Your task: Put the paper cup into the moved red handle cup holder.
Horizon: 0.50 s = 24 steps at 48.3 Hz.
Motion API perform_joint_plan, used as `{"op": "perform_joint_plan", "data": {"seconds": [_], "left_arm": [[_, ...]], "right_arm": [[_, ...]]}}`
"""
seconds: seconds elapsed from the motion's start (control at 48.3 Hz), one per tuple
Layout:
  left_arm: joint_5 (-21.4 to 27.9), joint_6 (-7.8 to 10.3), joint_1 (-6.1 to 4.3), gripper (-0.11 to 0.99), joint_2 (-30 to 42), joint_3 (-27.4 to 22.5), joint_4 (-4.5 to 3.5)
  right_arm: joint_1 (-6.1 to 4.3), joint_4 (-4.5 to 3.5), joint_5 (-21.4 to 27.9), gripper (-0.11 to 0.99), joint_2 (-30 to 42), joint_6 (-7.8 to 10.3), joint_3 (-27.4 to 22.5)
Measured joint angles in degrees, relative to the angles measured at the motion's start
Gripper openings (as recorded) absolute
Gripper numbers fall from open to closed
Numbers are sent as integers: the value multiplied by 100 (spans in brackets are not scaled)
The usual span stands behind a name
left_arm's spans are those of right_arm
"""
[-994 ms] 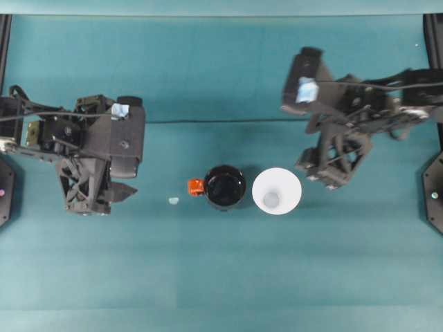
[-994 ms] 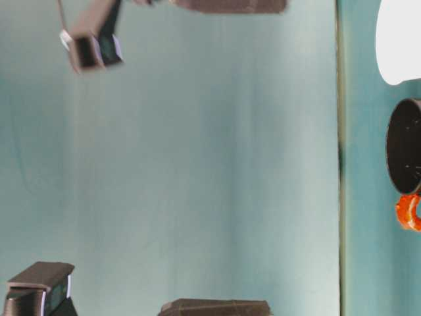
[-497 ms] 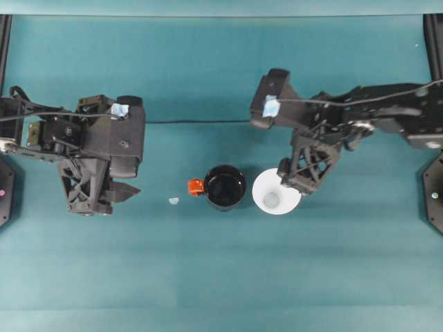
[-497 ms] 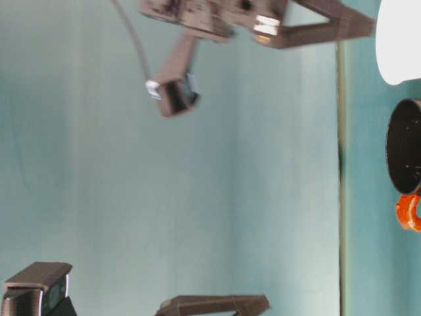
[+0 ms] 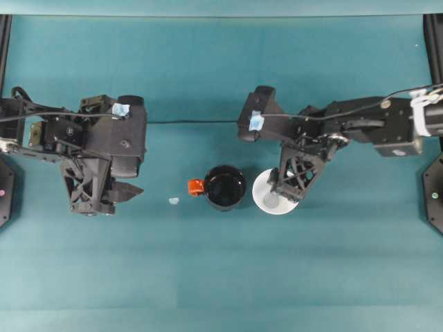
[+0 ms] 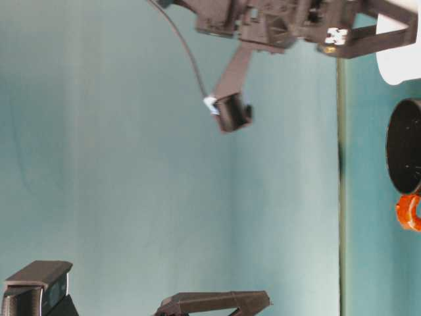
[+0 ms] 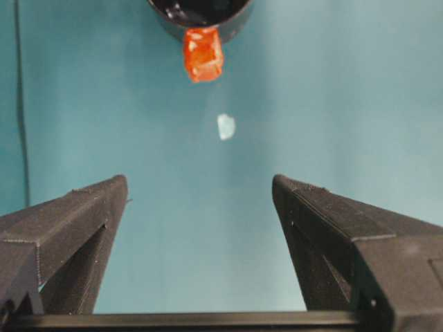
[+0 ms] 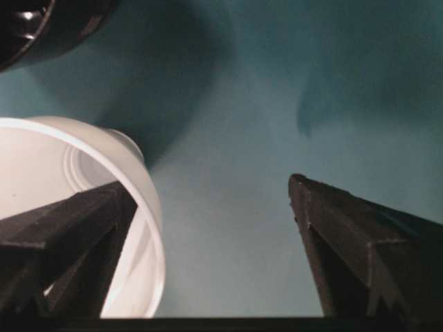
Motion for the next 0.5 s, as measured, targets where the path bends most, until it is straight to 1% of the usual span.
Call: {"op": "perform_joint_plan", "data": {"seconds": [0.124,0.186,0.228,0.248,0.414,0.497], "left_arm": [[0,0,0,92,0,0,0],[0,0,0,92,0,0,0],[0,-9,0,92,0,0,0],[0,-9,0,92,0,0,0],[0,-9,0,92,0,0,0],[0,-9,0,92,0,0,0]], "right_arm": [[0,9,-53,85,9,9,0],[-9,9,-62,78,0,9,0],[0,9,-70,71,9,9,0],[0,9,-70,67,9,0,0],[18,9,-70,23,9,9,0],[18,9,-79,6,9,9,0]]}}
